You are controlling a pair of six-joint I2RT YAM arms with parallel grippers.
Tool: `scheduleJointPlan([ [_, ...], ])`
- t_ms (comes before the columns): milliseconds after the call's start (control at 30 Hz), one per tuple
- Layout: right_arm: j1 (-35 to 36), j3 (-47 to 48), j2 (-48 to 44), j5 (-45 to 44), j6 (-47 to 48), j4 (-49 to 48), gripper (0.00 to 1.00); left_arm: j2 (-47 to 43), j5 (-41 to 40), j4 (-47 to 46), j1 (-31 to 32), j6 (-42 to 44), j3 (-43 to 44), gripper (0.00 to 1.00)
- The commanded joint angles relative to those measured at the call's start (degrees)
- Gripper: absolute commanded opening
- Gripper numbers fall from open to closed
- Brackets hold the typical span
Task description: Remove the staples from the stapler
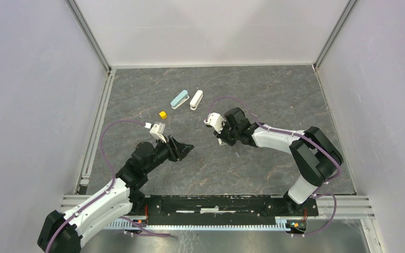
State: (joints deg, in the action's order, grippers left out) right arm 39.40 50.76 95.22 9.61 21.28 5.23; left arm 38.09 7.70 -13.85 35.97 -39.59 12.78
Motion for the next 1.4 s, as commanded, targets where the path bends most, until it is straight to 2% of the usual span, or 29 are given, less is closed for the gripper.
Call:
scheduleJointPlan([
  [0,0.3,1.0,-2.3,-2.8,0.4,-0.5,0.24,-0.5,0.2,-2.2,-0.4,-1.7,0.4,0.55],
  [400,0.2,0.1,-2.0,-5.4,-0.3,-1.9,0.23,-0.3,0.2,-2.1,-0.3,-1.6,0.1,0.55],
  [1367,0.2,0.3,0.7,-5.3,-0.5,-1.5,0.23,-1.3,-0.1,-2.3,-0.3,-1.9,-0.6,0.55],
])
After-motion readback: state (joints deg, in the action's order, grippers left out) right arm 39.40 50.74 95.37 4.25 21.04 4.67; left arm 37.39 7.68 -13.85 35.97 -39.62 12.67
